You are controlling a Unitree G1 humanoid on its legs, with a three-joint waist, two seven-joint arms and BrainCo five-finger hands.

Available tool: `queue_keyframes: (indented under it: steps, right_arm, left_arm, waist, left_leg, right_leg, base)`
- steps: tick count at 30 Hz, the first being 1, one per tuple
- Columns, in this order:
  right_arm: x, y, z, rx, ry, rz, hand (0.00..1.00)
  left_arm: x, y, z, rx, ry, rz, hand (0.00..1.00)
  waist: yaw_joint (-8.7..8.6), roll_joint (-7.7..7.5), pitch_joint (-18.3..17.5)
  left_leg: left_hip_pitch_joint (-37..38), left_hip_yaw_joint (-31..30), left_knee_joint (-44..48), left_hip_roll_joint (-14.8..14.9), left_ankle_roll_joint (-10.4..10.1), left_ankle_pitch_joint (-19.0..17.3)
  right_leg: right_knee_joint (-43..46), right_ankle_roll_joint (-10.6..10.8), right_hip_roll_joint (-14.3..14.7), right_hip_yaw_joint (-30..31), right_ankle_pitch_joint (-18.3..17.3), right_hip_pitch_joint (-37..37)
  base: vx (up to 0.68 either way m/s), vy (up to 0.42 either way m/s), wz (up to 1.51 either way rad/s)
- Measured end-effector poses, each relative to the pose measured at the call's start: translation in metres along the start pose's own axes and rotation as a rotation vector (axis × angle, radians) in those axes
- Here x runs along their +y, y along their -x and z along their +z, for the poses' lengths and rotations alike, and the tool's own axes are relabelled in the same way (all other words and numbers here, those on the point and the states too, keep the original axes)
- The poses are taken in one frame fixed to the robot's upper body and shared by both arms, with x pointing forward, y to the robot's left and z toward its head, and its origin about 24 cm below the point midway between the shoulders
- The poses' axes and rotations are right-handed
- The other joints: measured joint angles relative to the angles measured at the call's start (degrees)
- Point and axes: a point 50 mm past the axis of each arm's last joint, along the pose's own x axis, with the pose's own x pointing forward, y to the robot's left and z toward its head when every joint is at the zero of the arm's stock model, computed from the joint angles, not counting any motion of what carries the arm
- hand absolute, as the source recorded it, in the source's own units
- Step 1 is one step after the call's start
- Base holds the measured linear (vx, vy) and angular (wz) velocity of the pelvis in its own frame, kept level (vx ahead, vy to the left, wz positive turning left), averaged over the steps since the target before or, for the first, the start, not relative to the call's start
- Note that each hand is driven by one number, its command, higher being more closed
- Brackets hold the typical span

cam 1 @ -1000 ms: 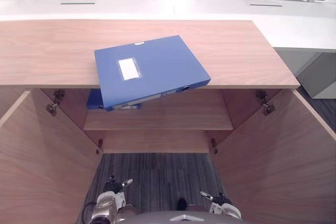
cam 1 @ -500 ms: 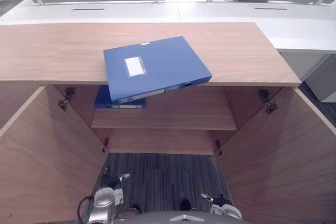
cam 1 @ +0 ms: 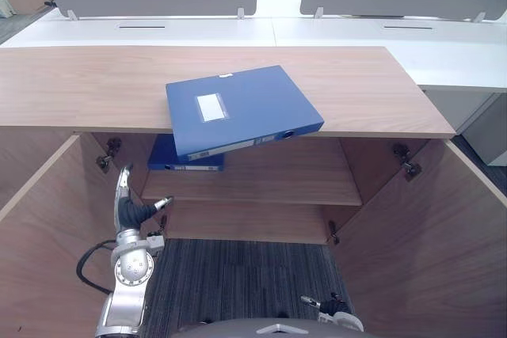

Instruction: Walk over to the cabinet, pick up the folder, carry it to the office cabinet, place the folder inside the office cabinet, then close the office cabinet door

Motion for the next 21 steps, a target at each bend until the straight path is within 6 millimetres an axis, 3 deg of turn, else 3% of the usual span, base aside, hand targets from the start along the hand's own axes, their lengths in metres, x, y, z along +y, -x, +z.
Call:
queue_keyframes:
  steps: [10, 21]
  right_arm:
    - [0.000, 0.000, 0.000, 0.002, 0.014, 0.005, 0.00]
    - [0.000, -0.003, 0.004, 0.002, 0.051, 0.009, 0.00]
  left_arm:
    - [-0.002, 0.004, 0.052, -0.292, -0.022, -0.071, 0.00]
    - [-0.003, 0.009, 0.074, -0.464, -0.133, -0.114, 0.00]
  waist:
    - [-1.17, 0.22, -0.72]
    - [-1.94, 0.24, -0.77]
  left_leg:
    - [1.50, -0.11, -0.16, 0.01, 0.02, -0.04]
    - [1.45, -0.27, -0.20, -0.05, 0.01, -0.01]
  right_leg:
    - [0.02, -0.50, 0.00, -0.02, -0.35, 1.13]
    - [-0.04, -0.21, 0.01, 0.00, -0.29, 1.05]
  base:
    - [-0.03, -0.008, 0.00]
    - [-0.01, -0.003, 0.00]
